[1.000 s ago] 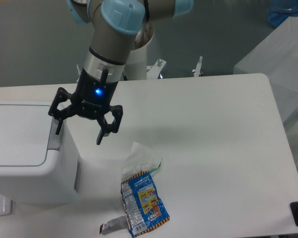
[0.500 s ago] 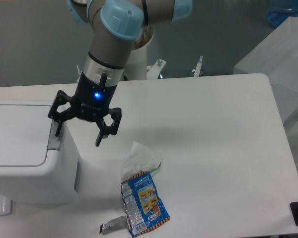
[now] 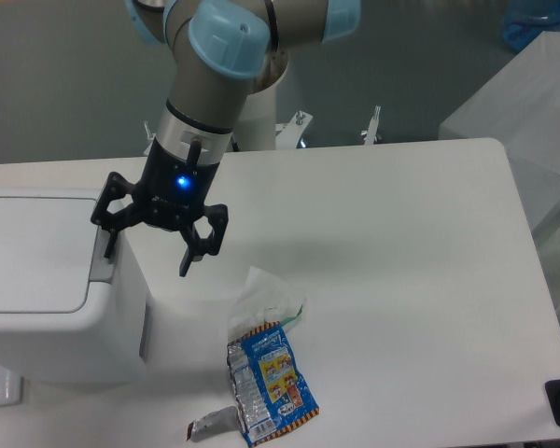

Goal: Open the trash can
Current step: 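Push the lid edge with the gripper finger to flip it open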

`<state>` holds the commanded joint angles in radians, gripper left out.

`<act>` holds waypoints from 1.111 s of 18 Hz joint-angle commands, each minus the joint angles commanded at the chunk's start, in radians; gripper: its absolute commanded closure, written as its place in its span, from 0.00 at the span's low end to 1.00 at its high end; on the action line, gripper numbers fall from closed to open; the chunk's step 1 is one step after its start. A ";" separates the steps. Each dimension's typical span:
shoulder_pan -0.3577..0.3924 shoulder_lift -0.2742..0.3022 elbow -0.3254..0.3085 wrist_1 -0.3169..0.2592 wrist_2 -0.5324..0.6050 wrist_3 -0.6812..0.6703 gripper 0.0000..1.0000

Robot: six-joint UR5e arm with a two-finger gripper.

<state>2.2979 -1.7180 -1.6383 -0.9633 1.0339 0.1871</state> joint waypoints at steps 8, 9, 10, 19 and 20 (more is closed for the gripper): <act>0.002 0.000 -0.002 0.000 0.003 0.000 0.00; 0.000 0.000 -0.002 0.000 0.003 0.000 0.00; 0.000 0.000 -0.002 0.000 0.002 0.000 0.00; 0.002 0.003 0.012 0.002 0.002 0.011 0.00; 0.002 0.005 0.024 0.003 0.003 0.015 0.00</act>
<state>2.2994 -1.7135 -1.6139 -0.9603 1.0370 0.2024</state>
